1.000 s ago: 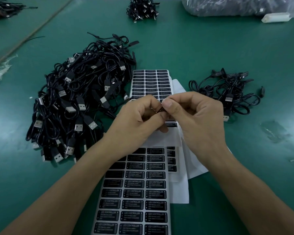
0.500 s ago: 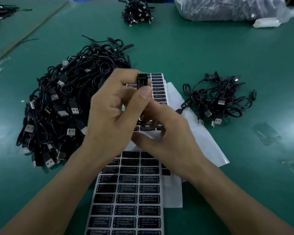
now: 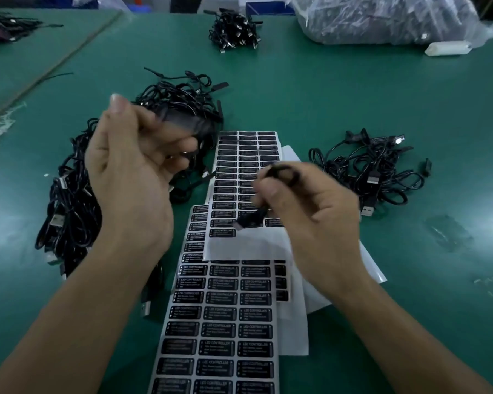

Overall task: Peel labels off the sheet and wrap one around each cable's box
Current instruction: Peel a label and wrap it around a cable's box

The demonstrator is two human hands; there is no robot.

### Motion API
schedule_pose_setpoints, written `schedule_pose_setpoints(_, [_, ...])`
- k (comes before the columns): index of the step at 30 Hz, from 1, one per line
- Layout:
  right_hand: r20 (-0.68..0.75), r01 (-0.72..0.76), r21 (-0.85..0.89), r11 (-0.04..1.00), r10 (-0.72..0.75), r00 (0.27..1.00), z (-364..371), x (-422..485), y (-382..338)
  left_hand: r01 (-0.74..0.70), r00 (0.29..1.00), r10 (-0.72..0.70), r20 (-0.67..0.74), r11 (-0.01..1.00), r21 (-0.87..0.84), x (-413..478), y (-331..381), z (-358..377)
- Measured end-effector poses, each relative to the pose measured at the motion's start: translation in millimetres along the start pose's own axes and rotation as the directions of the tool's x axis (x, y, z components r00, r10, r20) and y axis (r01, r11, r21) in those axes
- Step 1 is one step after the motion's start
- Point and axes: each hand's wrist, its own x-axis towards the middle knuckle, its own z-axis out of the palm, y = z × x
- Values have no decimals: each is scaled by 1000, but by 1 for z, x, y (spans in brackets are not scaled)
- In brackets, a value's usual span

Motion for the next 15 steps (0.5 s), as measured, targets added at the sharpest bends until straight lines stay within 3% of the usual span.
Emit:
schedule_pose_setpoints(2, [-154, 0, 12, 1000, 2, 988, -12, 7, -2, 27, 992, -40, -116, 994, -110, 4, 0, -1])
schedule_pose_setpoints(6, [-534, -135, -104, 985, 59, 844, -51, 24, 4, -4, 975, 11, -220, 1000, 31, 7, -1, 1])
schedule_pose_setpoints(8, [-632, -245, -216, 945, 56, 773, -74, 29, 9, -25, 969, 42, -243, 997, 73, 6, 0, 1])
schedule_pose_setpoints(11, [-575, -397, -414, 819, 103, 811, -93, 29, 15, -79, 963, 112, -245, 987, 140, 6, 0, 1])
schedule_pose_setpoints(15, [-486, -492, -607, 624, 199, 851, -87, 25, 16, -175, 956, 242, -166, 924, 339, 6, -4, -1])
